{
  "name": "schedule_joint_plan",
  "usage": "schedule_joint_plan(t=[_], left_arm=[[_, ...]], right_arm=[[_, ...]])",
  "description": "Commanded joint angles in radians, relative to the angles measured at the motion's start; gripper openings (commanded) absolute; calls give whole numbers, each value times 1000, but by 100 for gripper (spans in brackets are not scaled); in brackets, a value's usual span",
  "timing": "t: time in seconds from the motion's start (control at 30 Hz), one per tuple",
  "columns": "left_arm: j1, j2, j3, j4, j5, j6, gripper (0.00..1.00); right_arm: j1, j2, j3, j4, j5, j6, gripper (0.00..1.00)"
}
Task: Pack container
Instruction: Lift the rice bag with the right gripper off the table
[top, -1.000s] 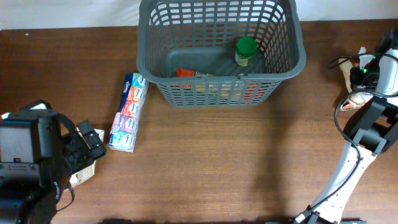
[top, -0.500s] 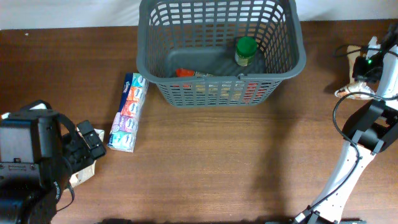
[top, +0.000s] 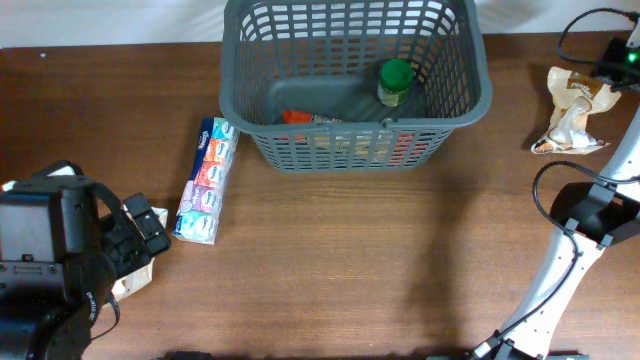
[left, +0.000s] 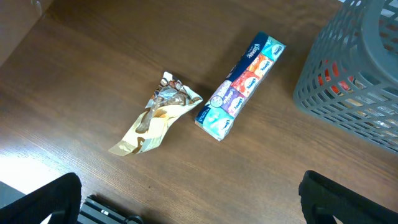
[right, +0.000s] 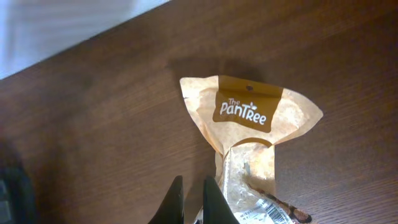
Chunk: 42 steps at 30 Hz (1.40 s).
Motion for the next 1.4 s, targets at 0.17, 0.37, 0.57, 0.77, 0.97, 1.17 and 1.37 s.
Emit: schedule_joint_plan(t=[0.17,0.37,0.57,0.77,0.97,1.17,1.37], left_arm=[[5,0,2,0,4,13,100],[5,0,2,0,4,13,100],[5,0,2,0,4,13,100],[5,0,2,0,4,13,100],[5,0,2,0,4,13,100],[5,0,2,0,4,13,100],[5,0,2,0,4,13,99]], right_arm=[[3,-15,6,-6,110,14,9],[3,-13,-32,1,183,14,99],[3,-13,-212,62,217,13,99],[16,-13,-431,140,218,13,99],[19,-13,-565,204,218,14,99],[19,-13,-612,230,218,14,99],[19,-13,-612,234,218,13,99]])
